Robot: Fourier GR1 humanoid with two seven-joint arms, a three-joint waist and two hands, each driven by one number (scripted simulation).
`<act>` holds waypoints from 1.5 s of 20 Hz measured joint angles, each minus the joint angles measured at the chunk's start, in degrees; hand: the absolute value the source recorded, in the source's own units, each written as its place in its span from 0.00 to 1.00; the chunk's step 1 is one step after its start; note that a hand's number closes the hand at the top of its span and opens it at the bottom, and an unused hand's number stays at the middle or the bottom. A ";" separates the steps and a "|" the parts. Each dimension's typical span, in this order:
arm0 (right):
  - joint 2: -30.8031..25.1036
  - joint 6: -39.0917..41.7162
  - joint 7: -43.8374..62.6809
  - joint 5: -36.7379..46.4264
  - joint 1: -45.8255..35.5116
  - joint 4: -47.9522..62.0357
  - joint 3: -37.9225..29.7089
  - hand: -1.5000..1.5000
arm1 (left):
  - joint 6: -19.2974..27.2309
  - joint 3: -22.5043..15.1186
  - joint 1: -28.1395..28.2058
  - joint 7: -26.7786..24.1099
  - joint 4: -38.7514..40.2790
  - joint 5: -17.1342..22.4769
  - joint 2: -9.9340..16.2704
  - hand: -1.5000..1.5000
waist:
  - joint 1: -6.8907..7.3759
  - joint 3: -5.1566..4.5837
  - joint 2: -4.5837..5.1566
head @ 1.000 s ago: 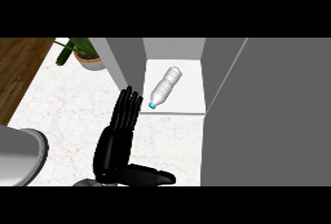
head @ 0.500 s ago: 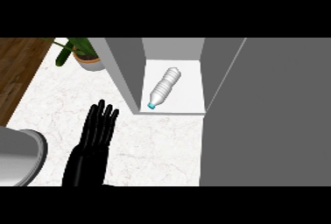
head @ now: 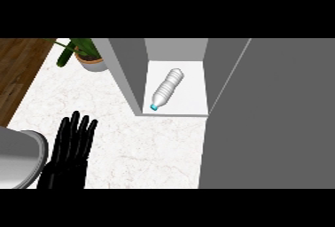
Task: Pick up the bottled water, place it into the cabinet and close the cabinet
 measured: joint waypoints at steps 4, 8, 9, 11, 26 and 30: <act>1.39 -1.91 5.00 2.32 -5.13 -0.22 2.72 1.00 | -1.94 1.81 2.45 -0.60 -1.04 1.42 1.79 0.00 | 0.37 -0.02 -0.03; 2.73 -2.35 9.46 3.01 -10.94 -0.22 4.18 1.00 | -3.69 3.25 4.32 -1.17 -1.86 2.54 3.18 0.00 | 0.85 -0.04 -0.10; 3.30 -2.35 10.59 3.23 -12.78 -0.22 4.84 1.00 | -4.25 3.54 4.79 -1.29 -2.19 2.81 3.61 0.00 | 0.96 -0.09 -0.13; 3.93 -2.41 12.98 4.13 -15.99 0.18 6.57 1.00 | -5.47 4.68 5.60 -1.81 -2.34 3.59 4.36 0.00 | 1.08 -0.18 -0.11; -0.11 -5.10 20.06 6.40 -32.98 1.57 12.05 1.00 | -11.76 8.75 10.10 -3.85 -3.15 6.82 7.77 0.00 | 1.94 -0.30 0.30; -0.63 -4.56 20.29 6.10 -34.28 1.62 11.95 1.00 | -12.90 9.47 10.76 -4.32 -3.18 7.32 8.25 0.00 | 2.76 -0.38 0.50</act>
